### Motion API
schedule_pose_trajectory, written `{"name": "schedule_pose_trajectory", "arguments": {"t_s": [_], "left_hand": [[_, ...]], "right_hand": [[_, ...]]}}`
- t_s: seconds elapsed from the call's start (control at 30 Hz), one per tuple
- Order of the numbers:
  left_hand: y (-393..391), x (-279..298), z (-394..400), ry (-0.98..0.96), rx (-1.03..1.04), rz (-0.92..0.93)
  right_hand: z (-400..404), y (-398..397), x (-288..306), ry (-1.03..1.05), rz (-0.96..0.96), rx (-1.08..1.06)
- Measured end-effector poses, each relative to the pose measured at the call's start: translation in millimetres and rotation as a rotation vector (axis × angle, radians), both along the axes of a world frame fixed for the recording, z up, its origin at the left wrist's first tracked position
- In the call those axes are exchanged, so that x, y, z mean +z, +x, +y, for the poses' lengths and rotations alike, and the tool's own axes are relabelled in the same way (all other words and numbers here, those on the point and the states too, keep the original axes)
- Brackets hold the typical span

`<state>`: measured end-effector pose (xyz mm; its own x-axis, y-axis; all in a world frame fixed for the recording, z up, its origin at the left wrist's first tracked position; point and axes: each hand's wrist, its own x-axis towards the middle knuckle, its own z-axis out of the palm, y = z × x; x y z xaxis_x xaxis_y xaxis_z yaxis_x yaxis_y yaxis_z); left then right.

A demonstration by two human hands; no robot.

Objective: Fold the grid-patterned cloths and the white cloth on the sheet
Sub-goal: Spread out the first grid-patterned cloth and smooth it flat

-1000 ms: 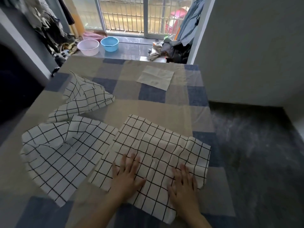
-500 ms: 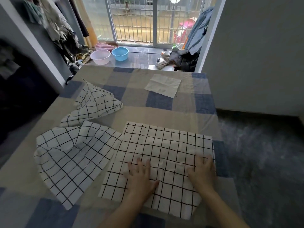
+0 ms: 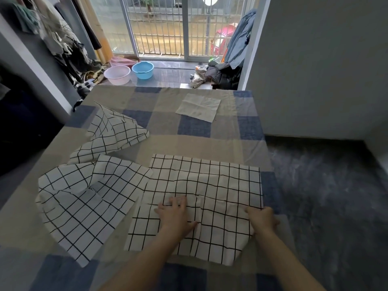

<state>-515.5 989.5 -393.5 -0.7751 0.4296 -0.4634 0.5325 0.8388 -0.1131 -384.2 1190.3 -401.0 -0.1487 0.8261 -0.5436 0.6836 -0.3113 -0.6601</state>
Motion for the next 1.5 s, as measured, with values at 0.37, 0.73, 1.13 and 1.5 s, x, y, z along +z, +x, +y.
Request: {"name": "schedule_pose_trajectory", "arguments": {"t_s": [0.37,0.73,1.13,1.5], "left_hand": [[-4,-2,4,-0.023,-0.034,-0.013],[-7,-6,2,-0.035,-0.083,0.0],[-10,-23,4,-0.045,-0.067,0.021],[-7,-19,-3,0.005,-0.132,0.049]], "right_hand": [[-8,9,7,0.159,-0.1,0.203],[-2,4,25,0.108,0.271,0.219],[-8,35,20,0.241,0.228,0.458],[10,66,18,0.309,-0.031,0.623]]}}
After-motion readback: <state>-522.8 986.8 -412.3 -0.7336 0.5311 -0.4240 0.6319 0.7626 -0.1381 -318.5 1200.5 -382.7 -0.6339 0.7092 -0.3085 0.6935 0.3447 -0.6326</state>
